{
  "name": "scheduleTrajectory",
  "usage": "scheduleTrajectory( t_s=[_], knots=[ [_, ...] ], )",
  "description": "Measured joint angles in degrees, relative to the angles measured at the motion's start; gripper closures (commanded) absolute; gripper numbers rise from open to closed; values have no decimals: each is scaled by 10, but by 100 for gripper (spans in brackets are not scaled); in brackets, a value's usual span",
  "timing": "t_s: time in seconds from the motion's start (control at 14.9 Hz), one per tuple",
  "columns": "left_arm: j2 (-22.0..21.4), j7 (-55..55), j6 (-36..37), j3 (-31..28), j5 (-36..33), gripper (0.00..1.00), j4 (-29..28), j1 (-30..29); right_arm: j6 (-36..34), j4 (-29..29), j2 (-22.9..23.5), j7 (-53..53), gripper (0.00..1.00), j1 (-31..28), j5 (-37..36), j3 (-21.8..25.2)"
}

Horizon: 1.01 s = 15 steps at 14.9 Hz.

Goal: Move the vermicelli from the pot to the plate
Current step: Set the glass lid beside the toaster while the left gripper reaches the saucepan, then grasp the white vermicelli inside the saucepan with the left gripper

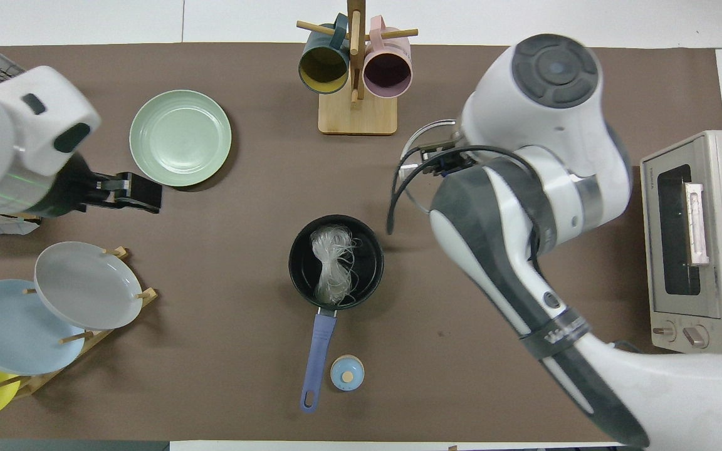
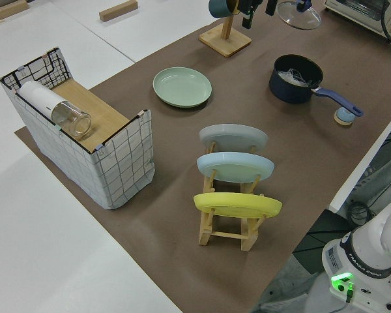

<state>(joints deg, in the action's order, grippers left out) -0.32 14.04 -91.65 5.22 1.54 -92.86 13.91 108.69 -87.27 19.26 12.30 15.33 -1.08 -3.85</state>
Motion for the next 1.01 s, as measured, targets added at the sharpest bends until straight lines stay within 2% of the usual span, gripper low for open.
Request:
scheduleTrajectory(
  t_s=[0.2,0.47,0.74,1.01],
  knots=[
    [8,116,-78,4,4,0,-63,88,34,-31,2,-98,41,-75,0,0],
    [48,228,-188,5,6,0,-136,186,113,-119,-4,-141,41,-115,0,0],
    [97,274,-295,4,6,0,-187,224,140,-172,-2,-143,41,-123,0,0],
    [114,275,-328,4,6,0,-209,230,154,-191,4,-143,32,-135,0,0]
  ],
)
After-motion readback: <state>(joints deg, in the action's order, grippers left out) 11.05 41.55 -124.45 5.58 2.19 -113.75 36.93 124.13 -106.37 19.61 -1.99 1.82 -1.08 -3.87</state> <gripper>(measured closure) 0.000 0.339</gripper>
